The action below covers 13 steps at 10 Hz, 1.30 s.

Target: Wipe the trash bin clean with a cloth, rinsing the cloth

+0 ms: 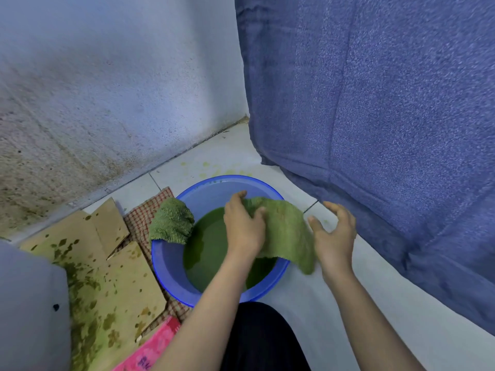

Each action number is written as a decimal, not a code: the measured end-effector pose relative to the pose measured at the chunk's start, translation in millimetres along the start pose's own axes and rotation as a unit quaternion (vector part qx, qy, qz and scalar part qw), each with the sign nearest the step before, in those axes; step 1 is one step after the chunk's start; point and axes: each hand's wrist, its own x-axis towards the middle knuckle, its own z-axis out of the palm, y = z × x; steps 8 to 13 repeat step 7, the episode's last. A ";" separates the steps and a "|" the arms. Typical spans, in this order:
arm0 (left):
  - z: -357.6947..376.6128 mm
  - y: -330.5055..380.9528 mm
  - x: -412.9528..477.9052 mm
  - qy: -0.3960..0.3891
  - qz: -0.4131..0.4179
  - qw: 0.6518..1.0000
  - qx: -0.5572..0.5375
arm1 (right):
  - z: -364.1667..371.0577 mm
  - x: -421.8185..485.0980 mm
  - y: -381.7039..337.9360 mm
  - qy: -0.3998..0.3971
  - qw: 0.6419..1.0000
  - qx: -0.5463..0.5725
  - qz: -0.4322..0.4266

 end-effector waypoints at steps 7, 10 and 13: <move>-17.9 -6.4 -92.1 -0.193 0.245 0.921 0.232 | -36.1 -61.7 -3.3 -0.218 0.964 0.117 0.099; -17.9 -6.4 -92.1 -0.193 0.245 0.921 0.232 | -36.1 -61.7 -3.3 -0.218 0.964 0.117 0.099; -17.9 -6.4 -92.1 -0.193 0.245 0.921 0.232 | -36.1 -61.7 -3.3 -0.218 0.964 0.117 0.099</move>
